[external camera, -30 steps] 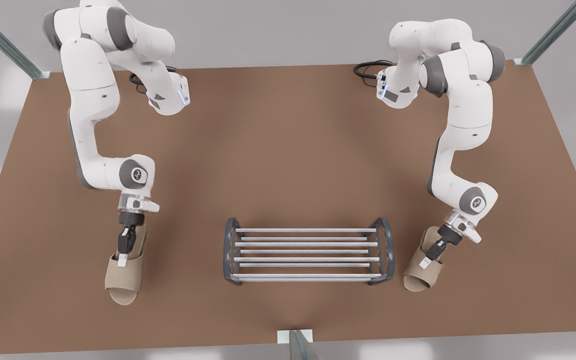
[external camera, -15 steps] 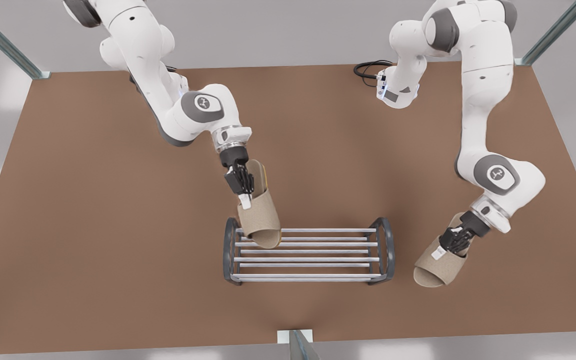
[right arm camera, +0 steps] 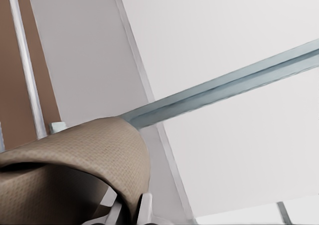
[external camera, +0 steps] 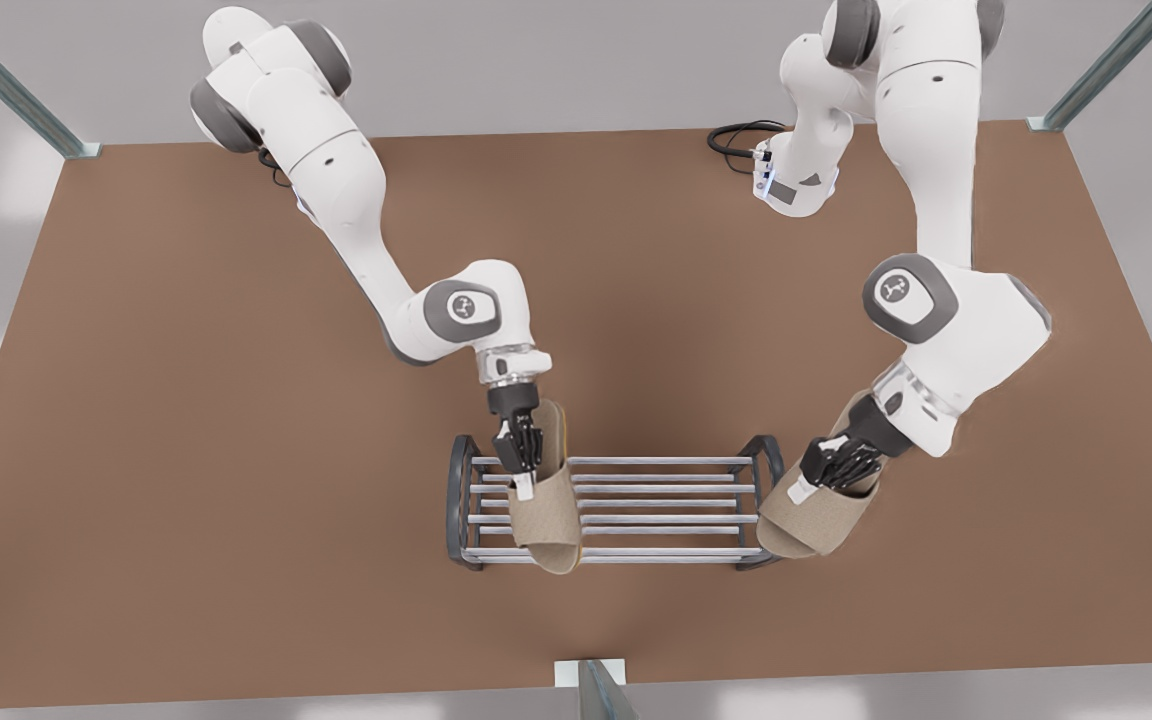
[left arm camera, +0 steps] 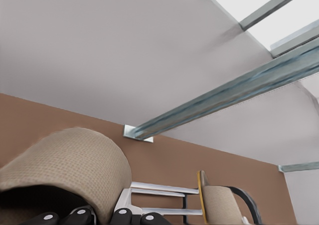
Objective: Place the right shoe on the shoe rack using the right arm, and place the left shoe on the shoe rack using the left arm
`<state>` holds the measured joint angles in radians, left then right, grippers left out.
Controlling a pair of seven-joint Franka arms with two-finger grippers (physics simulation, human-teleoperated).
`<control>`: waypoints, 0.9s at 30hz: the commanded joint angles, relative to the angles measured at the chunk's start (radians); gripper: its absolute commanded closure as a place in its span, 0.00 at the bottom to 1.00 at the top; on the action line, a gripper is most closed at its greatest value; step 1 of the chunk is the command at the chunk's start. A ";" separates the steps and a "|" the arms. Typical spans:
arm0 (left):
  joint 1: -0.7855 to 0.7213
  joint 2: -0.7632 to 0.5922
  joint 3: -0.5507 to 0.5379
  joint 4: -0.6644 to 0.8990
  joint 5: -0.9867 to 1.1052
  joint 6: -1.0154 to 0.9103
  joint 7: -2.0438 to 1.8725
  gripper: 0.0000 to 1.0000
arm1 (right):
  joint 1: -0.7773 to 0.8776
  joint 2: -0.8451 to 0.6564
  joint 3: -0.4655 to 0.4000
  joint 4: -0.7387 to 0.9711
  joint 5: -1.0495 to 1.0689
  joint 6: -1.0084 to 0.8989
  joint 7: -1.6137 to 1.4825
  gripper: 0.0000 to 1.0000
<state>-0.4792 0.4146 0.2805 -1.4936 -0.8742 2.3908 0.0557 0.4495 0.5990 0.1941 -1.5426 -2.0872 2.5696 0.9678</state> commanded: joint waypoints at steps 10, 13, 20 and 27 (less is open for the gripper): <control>-0.239 0.079 0.000 -0.106 0.018 0.605 -1.332 0.77 | -0.002 0.015 -0.007 -0.042 0.006 -0.095 -0.078 0.00; -0.239 0.150 0.000 -0.076 0.020 0.662 -1.329 0.77 | -0.002 0.015 -0.018 -0.042 0.004 -0.089 -0.080 0.00; -0.237 0.251 0.002 -0.042 0.023 0.708 -1.312 0.74 | 0.009 0.007 -0.024 -0.070 0.004 -0.094 -0.077 0.00; -0.239 0.286 0.000 -0.036 0.026 0.708 -1.202 0.00 | 0.012 -0.067 -0.022 -0.105 0.004 -0.085 -0.073 0.00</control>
<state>-0.7177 0.7004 0.2800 -1.5307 -0.8464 3.0835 -0.9356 0.4614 0.5362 0.1716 -1.6488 -2.0848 2.4820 0.9309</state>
